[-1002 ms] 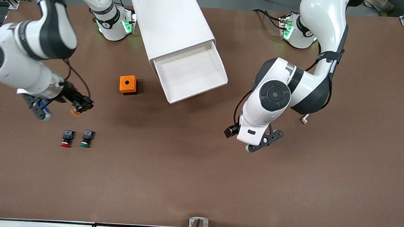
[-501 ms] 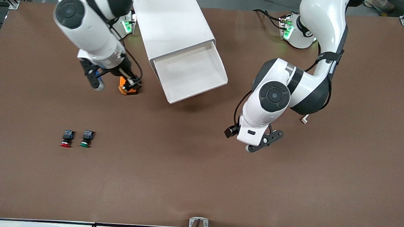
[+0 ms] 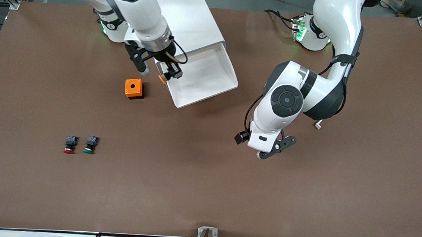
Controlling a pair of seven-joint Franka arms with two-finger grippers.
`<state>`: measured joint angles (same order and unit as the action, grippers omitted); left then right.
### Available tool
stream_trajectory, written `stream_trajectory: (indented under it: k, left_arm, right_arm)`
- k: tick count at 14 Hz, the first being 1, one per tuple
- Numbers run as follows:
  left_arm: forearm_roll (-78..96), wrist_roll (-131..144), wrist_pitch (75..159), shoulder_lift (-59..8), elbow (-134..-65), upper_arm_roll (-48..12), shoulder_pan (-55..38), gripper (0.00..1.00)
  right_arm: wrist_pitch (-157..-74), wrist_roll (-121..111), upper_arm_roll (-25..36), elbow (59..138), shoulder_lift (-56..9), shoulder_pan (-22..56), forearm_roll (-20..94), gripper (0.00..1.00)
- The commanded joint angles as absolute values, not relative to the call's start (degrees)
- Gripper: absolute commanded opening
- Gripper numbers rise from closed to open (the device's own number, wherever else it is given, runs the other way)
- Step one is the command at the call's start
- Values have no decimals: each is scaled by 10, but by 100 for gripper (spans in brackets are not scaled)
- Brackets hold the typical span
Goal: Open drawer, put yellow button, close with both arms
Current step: 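Lift the yellow button and carry it over the open drawer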
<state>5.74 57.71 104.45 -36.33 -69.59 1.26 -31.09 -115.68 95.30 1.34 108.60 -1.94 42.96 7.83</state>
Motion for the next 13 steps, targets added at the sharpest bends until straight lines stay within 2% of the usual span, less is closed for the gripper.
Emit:
stream_trajectory:
  k: [1, 7, 13]
  left_arm:
    - [54, 576, 1049, -365, -698, 11, -317, 100]
    - [101, 583, 1046, -362, -698, -7, -318, 100]
    - [98, 582, 1039, -365, -700, -14, -338, 100]
  right_arm:
    - [-1180, 996, 22, 1065, -60, 468, 76, 0]
    - [-1180, 1056, 23, 1012, -128, 497, 75, 0]
    - [-1180, 1097, 23, 1005, -151, 513, 63, 0]
